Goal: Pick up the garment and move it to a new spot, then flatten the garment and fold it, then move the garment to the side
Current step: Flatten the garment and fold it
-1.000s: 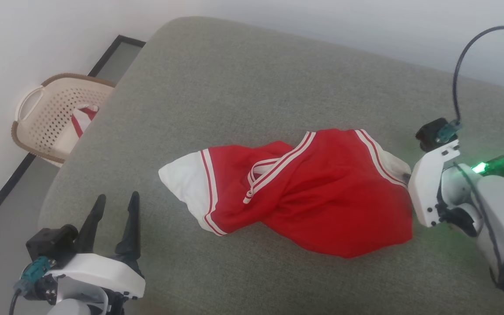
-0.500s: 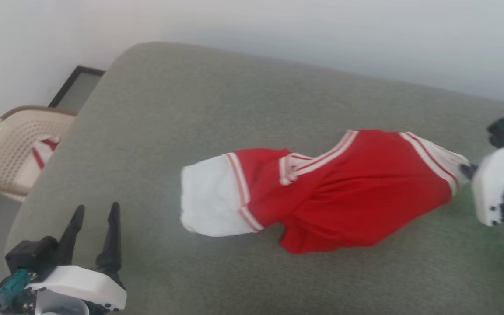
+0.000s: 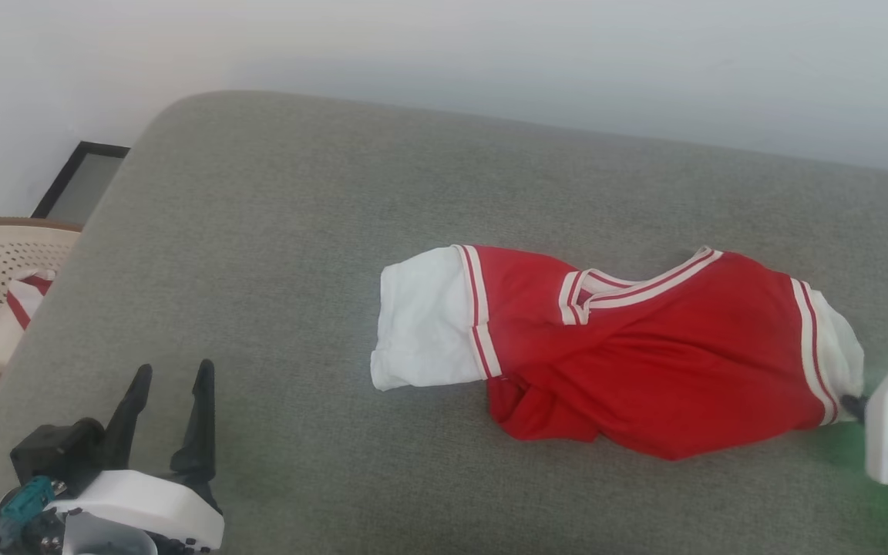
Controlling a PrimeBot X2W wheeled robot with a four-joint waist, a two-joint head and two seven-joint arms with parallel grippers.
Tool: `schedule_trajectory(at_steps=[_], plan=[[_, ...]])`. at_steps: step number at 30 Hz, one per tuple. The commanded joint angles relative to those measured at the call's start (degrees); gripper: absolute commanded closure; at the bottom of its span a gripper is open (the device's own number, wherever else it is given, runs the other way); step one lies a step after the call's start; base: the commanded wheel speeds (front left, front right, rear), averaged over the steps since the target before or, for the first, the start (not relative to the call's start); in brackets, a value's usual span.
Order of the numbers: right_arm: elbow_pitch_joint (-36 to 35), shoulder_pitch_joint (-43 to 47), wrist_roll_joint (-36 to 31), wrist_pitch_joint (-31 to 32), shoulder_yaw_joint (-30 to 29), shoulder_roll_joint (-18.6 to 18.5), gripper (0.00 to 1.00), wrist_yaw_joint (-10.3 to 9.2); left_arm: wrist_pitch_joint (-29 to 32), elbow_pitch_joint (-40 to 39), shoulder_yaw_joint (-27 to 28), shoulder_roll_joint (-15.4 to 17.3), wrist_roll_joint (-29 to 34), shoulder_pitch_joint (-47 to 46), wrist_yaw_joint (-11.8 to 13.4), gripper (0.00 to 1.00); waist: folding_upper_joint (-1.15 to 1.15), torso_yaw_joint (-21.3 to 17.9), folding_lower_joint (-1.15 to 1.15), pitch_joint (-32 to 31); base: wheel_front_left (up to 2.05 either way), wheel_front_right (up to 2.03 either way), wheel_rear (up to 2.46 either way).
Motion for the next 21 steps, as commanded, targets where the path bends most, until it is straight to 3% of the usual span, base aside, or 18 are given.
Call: schedule_trajectory(at_steps=[1, 2, 3, 4, 5, 21], plan=[[1.2, 0.0, 0.2, -0.1, -0.4, 1.7, 1.00, -0.10, 0.0, 0.1, 0.1, 0.0, -0.3, -0.7, -0.3, 0.00, 0.00, -0.4, 0.00, 0.3, 0.00, 0.00, 0.00], [1.8, -0.3, -0.3, 0.0, -0.2, 2.1, 1.00, -0.10, 0.0, 0.3, 0.0, 0.0, -0.3, -0.7, -0.3, 0.00, 0.00, -0.6, 0.00, 0.3, 0.00, 0.00, 0.00], [2.3, -0.7, -0.7, 0.1, -0.1, 2.6, 0.88, -0.10, 0.0, 0.4, 0.0, 0.0, -0.4, -0.8, -0.3, 0.00, 0.00, -0.8, 0.00, 0.4, 0.00, 0.00, 0.00], [2.5, -1.0, -0.9, 0.4, 0.2, 3.1, 0.55, -0.10, -0.1, 0.5, 0.1, 0.0, -0.5, -0.8, -0.3, 0.00, 0.00, -1.0, 0.00, 0.4, 0.00, 0.00, 0.00], [2.3, -1.3, -1.1, 0.4, 0.6, 3.3, 0.00, -0.10, -0.1, 0.5, 0.2, 0.1, -0.4, -0.8, -0.3, 0.00, 0.00, -1.2, 0.00, 0.4, 0.00, 0.00, 0.00], [-7.8, -4.3, -0.8, 2.8, -0.2, -0.3, 0.00, -0.10, -0.5, 0.0, 0.9, 0.8, -0.3, 0.7, 0.1, 0.00, 0.00, -2.9, 0.00, 0.0, 0.00, 0.00, 0.00]])
